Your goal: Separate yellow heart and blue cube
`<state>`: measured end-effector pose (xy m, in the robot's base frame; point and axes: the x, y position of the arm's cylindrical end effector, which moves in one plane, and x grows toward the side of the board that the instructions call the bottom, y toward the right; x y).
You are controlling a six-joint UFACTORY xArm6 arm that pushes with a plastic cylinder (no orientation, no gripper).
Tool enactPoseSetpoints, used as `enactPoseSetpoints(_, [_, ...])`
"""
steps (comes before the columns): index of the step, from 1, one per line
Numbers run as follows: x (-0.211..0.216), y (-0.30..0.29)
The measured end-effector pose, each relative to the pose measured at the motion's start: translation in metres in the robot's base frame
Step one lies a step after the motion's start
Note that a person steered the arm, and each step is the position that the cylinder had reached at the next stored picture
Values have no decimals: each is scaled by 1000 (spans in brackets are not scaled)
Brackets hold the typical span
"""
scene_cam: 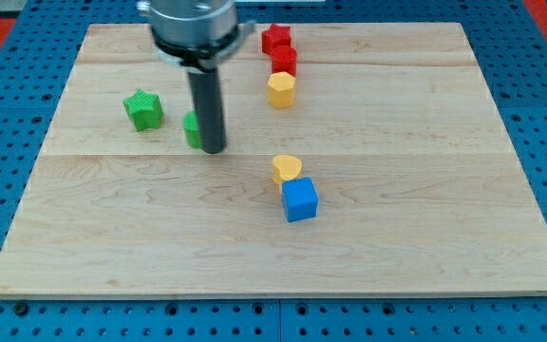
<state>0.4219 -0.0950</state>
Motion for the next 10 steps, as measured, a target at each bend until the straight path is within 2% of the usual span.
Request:
enactPoseSetpoints(1, [-8, -45])
enactPoseSetpoints(3, [44, -2])
enactPoseSetpoints(4, [75, 48])
enactPoseSetpoints(5, [73, 108])
enactPoseSetpoints(7, [47, 119])
enactPoseSetpoints(8, [76, 138])
enactPoseSetpoints(10, [6, 128])
